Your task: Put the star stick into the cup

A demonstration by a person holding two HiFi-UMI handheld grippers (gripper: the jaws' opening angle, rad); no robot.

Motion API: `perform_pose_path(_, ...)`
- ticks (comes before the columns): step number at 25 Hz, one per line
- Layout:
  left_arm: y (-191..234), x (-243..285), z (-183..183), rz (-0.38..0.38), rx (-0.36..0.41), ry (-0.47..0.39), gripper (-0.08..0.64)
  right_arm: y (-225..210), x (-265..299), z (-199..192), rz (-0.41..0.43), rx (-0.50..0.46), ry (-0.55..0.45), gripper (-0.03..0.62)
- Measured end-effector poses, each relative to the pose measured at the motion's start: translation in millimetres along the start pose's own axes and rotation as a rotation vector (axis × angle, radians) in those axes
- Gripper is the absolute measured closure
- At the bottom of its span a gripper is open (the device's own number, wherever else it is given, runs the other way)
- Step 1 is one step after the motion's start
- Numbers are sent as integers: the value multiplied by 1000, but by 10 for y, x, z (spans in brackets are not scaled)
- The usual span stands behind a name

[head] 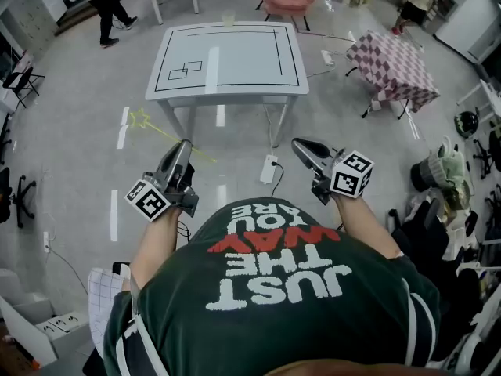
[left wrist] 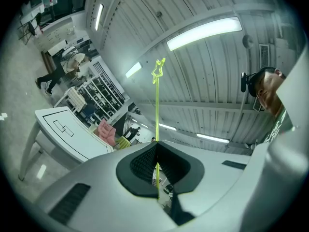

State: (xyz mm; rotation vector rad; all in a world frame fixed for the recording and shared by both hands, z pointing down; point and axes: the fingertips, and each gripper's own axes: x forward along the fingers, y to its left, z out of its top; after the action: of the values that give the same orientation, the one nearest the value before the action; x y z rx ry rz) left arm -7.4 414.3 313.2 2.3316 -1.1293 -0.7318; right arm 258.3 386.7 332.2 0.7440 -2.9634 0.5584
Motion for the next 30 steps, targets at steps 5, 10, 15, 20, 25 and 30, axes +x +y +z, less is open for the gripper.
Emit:
perform_pose_path(5,-193,163,-256,21,-15,-20,551,-168,-321,-25,27,7,0,558)
perform_pose_path(10,-324,268,-372,43,0,-20,551,-295,-472,-46,57,-7,7,558)
perform_pose_path(15,-267,295,-344,59,15,-22,551,-375,-385,-38,81,2,6,558)
perform_pose_path(20,7,319,-233,62,4,-33,551,-478,-91,-2,75,-7,20,558)
perform_pose_path(25,560,384,12,47,-19,-39,551,-605,479,53,59,-20,43,558)
perform_pose_path(30,1391,660,411,-7,-30,-4,551,-887,1332,221,11,-30,39,558)
